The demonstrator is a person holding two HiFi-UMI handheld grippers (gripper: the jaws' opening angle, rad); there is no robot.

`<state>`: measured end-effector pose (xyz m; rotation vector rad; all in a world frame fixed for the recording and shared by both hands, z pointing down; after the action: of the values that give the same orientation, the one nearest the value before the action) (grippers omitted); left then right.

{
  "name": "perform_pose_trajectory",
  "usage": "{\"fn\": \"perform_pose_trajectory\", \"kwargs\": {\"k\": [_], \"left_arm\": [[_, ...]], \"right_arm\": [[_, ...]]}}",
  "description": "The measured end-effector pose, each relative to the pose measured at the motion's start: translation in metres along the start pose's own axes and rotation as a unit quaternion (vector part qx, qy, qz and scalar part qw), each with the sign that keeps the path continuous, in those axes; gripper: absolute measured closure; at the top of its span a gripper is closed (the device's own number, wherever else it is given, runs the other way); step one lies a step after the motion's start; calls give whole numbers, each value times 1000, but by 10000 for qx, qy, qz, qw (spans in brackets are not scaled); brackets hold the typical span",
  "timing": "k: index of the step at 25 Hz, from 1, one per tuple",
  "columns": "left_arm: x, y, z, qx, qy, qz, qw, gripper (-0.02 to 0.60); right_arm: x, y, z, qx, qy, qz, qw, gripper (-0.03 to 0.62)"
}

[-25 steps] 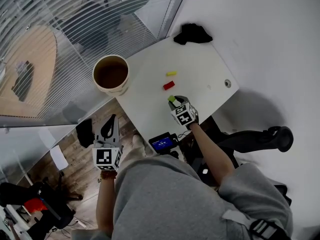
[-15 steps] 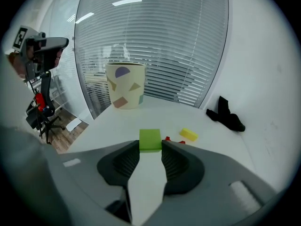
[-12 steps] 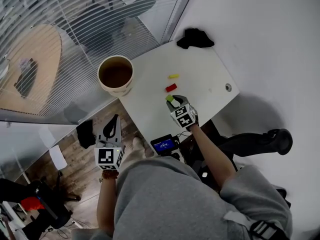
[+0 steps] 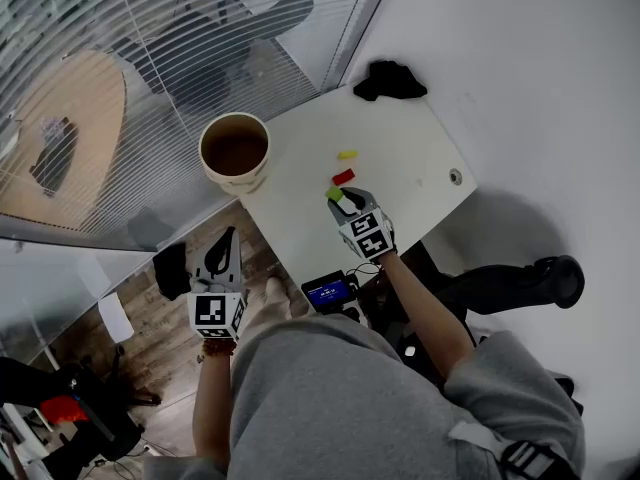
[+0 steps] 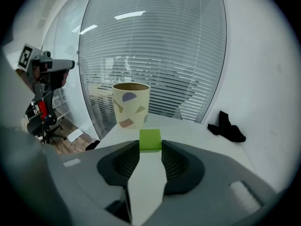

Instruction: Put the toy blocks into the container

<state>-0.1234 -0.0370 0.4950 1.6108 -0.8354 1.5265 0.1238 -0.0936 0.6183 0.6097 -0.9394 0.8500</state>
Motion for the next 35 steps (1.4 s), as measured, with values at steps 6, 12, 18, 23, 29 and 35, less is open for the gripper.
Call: {"fn": "perform_pose_trajectory", "kwargs": {"k": [6, 12, 18, 23, 29, 35], "left_arm": [[-1, 6, -3, 1, -29, 27, 10000, 574], [-2, 10, -6, -35, -62, 44, 10000, 574], [-1, 10, -7, 1, -60, 50, 10000, 574], [0, 8, -8, 24, -59, 71, 10000, 574], [0, 10, -11, -8, -79, 77, 9999, 575], [-2, 12, -15, -56, -79, 85, 9999, 574]], "right_arm": [[-15, 14, -2, -144, -132, -223, 9996, 441], [-27, 21, -6, -229, -257, -373, 9987, 441], [-54, 26, -7, -238, -544, -34, 9982, 441], [-76, 32, -6, -311, -770, -81, 9965, 441], [-94, 35, -3, -350, -956, -26, 9948, 441], [-116, 37, -1, -428, -1168, 40, 9922, 441]]}}
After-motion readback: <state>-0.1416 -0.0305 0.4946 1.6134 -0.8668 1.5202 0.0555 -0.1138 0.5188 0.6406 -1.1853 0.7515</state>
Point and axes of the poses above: the fingertips, and each gripper's own axes: z forward along the fingers, y to its left, x out of its underside, the point moved 1 cm from there along -z, backward along the fingers, and after that the axes turned 12 degrees about -y, right-handed, at the moved point
